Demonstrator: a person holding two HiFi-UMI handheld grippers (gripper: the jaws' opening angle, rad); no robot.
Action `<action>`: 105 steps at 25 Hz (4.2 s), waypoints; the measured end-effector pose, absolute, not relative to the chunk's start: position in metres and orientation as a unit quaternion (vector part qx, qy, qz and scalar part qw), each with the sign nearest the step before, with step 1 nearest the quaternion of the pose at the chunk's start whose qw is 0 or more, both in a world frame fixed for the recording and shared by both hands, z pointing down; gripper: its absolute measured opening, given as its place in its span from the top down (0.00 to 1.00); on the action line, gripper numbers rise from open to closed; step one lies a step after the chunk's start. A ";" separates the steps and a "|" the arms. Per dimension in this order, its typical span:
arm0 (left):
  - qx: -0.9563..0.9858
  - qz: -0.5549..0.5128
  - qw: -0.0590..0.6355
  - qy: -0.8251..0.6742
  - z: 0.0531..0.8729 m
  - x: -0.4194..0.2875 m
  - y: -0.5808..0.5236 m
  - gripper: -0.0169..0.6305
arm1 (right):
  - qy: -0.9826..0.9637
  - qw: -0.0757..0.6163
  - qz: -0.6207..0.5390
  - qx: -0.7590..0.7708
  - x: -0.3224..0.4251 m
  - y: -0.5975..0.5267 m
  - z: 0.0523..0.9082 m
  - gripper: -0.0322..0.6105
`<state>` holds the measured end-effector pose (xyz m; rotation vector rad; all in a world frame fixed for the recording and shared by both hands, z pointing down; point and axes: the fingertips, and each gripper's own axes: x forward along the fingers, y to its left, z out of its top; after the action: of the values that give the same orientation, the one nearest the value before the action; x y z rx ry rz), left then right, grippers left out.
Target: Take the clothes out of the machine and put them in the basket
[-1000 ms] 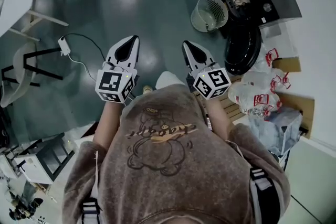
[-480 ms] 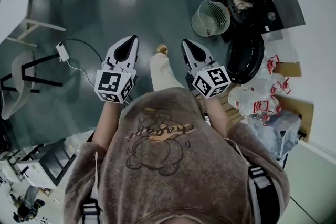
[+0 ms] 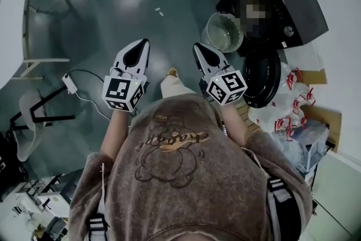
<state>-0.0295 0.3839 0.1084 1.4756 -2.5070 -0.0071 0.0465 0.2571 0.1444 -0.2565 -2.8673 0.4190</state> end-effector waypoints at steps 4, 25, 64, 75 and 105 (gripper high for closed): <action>0.523 0.007 0.115 -0.845 0.100 -0.068 0.334 0.97 | -0.981 0.103 0.151 -0.067 0.009 0.210 0.138 0.95; 0.706 0.018 0.115 -0.699 0.104 -0.147 0.147 0.97 | -0.966 0.068 0.171 0.180 -0.027 0.068 0.138 0.95; 0.886 0.061 0.128 -0.442 0.192 -0.085 -0.121 0.97 | -0.864 0.052 0.194 0.462 0.046 -0.089 0.209 0.95; 0.899 0.065 0.114 -0.419 0.346 -0.099 -0.235 0.97 | -0.856 0.055 0.181 0.481 0.020 -0.211 0.361 0.95; 0.889 0.020 0.048 -0.454 0.603 -0.056 -0.264 0.97 | -0.884 -0.009 0.092 0.458 0.050 -0.242 0.623 0.95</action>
<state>-0.0563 -0.2641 0.6025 2.7113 -1.3858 0.0605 0.0500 -0.2415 0.6227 1.4478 -2.7936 0.2904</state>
